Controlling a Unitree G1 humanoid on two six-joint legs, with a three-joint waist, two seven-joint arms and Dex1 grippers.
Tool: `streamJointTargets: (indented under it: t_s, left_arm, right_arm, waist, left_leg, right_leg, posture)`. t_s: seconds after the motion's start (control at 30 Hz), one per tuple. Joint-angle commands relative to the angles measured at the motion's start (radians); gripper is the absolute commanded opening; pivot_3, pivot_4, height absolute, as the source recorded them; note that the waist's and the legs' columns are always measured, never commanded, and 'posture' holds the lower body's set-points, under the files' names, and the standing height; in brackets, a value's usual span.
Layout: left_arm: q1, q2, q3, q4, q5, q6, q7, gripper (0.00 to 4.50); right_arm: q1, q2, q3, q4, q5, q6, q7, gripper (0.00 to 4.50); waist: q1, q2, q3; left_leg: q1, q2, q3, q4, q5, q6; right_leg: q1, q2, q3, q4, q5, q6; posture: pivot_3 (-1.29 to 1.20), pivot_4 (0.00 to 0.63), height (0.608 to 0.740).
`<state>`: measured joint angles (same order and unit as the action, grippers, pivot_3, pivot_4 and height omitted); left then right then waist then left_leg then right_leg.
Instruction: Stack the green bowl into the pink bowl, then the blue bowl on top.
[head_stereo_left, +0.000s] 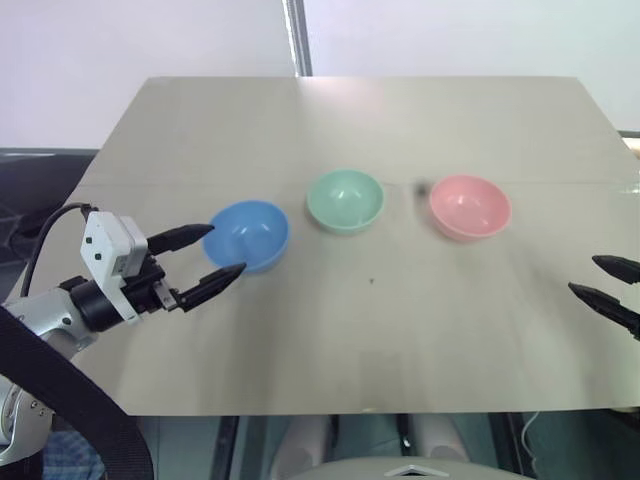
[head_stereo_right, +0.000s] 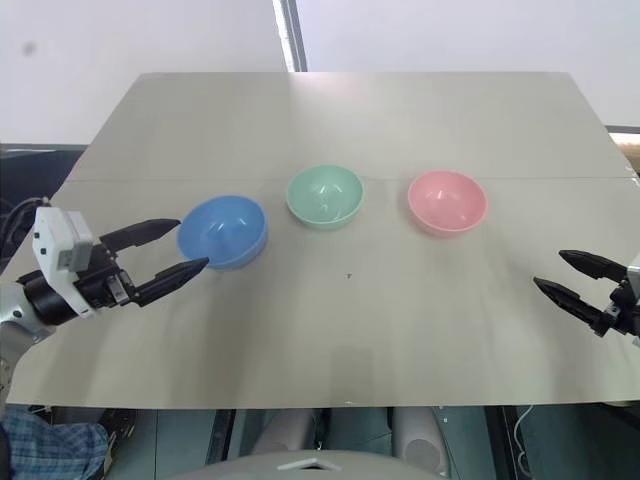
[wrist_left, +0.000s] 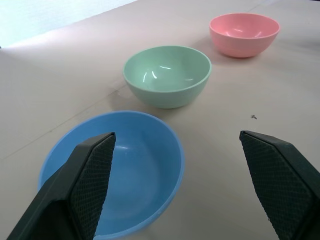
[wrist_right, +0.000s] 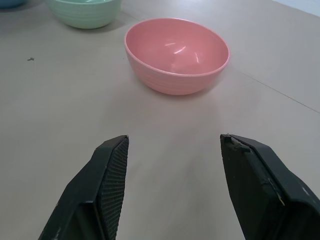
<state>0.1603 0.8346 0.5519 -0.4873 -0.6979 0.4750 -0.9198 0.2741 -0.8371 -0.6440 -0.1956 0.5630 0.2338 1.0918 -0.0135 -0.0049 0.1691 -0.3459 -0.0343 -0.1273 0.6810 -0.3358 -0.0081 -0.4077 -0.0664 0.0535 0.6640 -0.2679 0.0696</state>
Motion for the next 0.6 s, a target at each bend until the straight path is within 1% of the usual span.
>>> streamJointTargets:
  t_s: [0.03, 0.13, 0.6]
  left_arm:
    - [-0.024, -0.006, 0.008, 0.011, 0.011, -0.035, 0.005, 4.2]
    - [-0.05, -0.011, -0.004, 0.035, 0.017, -0.04, 0.014, 4.2]
    - [-0.059, -0.005, -0.016, 0.062, 0.02, -0.055, -0.015, 4.2]
  right_arm:
    - [-0.008, 0.006, -0.026, -0.033, 0.022, -0.01, -0.009, 3.24]
    - [-0.007, 0.009, -0.026, -0.046, 0.018, -0.004, -0.024, 3.24]
    - [0.008, 0.012, -0.035, -0.081, 0.025, 0.009, -0.045, 3.24]
  waist:
    - [0.0, 0.0, 0.0]
    - [0.0, 0.0, 0.0]
    - [0.0, 0.0, 0.0]
  left_leg:
    - [0.0, 0.0, 0.0, 0.0, 0.0, 0.0]
    - [0.0, 0.0, 0.0, 0.0, 0.0, 0.0]
    - [0.0, 0.0, 0.0, -0.001, 0.0, 0.0]
  right_leg:
    - [0.0, 0.0, 0.0, 0.0, 0.0, 0.0]
    - [0.0, 0.0, 0.0, 0.0, 0.0, 0.0]
    - [0.0, 0.0, 0.0, -0.001, 0.0, 0.0]
  posture:
    - [0.0, 0.15, 0.74]
    - [0.0, 0.15, 0.74]
    - [0.0, 0.15, 0.74]
